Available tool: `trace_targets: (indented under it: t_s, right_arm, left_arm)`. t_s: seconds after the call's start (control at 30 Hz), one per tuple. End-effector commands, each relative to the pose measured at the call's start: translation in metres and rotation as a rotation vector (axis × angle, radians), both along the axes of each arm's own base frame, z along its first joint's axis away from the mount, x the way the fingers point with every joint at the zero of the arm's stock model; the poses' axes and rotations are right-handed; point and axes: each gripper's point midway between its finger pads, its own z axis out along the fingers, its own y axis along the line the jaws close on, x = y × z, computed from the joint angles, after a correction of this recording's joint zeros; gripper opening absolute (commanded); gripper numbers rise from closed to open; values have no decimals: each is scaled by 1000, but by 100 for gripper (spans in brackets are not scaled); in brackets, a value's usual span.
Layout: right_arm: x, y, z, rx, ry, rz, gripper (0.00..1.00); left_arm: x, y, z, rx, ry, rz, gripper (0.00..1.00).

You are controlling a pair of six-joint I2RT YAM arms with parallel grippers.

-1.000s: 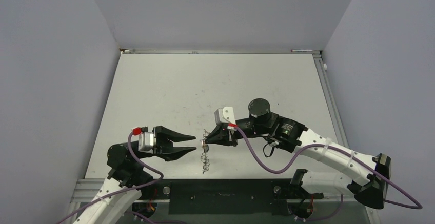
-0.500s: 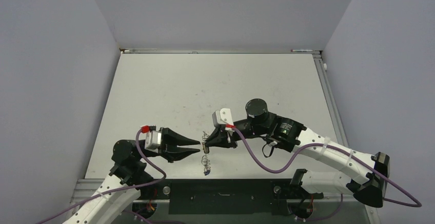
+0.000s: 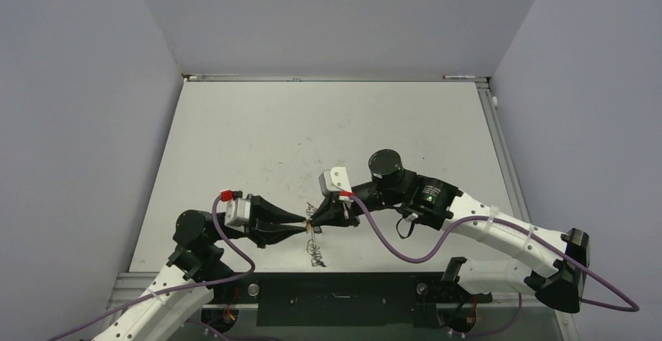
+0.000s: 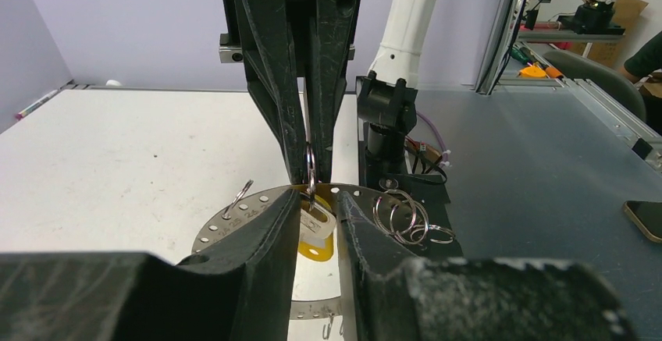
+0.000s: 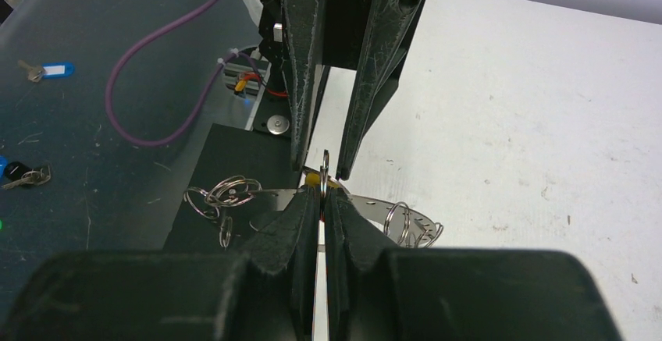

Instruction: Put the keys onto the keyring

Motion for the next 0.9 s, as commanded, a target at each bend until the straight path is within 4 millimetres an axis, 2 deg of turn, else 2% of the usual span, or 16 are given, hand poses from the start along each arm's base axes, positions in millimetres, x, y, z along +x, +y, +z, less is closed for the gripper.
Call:
trace_targets:
  t_s: [0.0, 0.07, 0.17, 0.57, 0.87]
  right_arm:
    - [-7, 7, 32, 81, -56, 62, 5]
    - [-9, 7, 30, 73, -54, 70, 5]
    - [-10, 8, 28, 62, -56, 73, 5]
    - [-5, -1, 47, 140, -105, 6, 5]
    - [-6, 0, 45, 135, -98, 12, 5]
  left_arm:
    - [-1, 0, 13, -15, -35, 0, 20]
    - [-1, 0, 13, -15, -36, 0, 16]
    - [0, 0, 14, -13, -41, 5, 0]
    - [2, 2, 15, -7, -54, 37, 0]
    - [1, 2, 15, -9, -52, 34, 0]
